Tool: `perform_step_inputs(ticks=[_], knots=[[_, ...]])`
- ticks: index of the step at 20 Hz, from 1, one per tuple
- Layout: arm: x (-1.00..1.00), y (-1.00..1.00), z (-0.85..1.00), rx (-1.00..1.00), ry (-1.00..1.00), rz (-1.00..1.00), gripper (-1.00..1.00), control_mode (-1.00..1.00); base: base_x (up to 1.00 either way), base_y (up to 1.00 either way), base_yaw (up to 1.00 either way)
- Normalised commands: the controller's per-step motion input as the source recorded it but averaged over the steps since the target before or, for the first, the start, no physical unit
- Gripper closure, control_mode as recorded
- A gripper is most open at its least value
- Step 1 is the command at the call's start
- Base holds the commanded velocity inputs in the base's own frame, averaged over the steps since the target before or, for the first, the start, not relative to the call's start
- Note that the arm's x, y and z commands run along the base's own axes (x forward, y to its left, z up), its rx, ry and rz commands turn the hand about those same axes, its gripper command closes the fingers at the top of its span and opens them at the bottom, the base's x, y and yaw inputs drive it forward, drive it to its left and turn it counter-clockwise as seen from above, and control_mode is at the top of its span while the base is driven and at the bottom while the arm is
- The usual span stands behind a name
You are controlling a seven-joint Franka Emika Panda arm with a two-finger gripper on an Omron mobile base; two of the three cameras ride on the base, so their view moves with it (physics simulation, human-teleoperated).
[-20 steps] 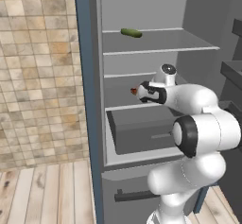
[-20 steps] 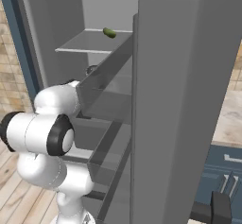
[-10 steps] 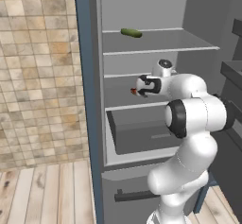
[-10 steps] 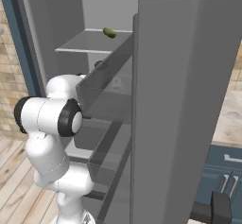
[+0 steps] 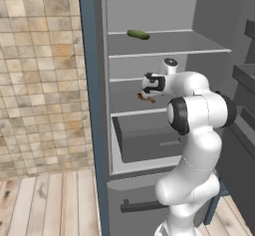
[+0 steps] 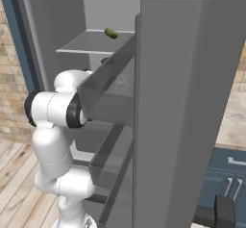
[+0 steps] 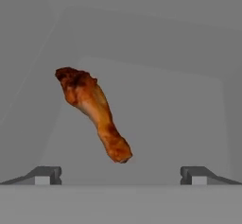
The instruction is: Take the chicken drumstick from the fridge and place it on the digital scale on the counter by the fridge. Wait a few seconds for a reading, then move it to the plate on the dining counter.
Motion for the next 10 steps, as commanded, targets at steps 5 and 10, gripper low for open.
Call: perform_step_inputs(ticks=[5, 10], knots=[[0.23, 0.00, -0.20, 0.00, 0.01, 0.00, -1.00, -1.00, 0.00, 0.00, 0.00], [0.16, 0.00, -0.24, 0.00, 0.00, 0.04, -1.00, -1.00, 0.00, 0.00, 0.00]])
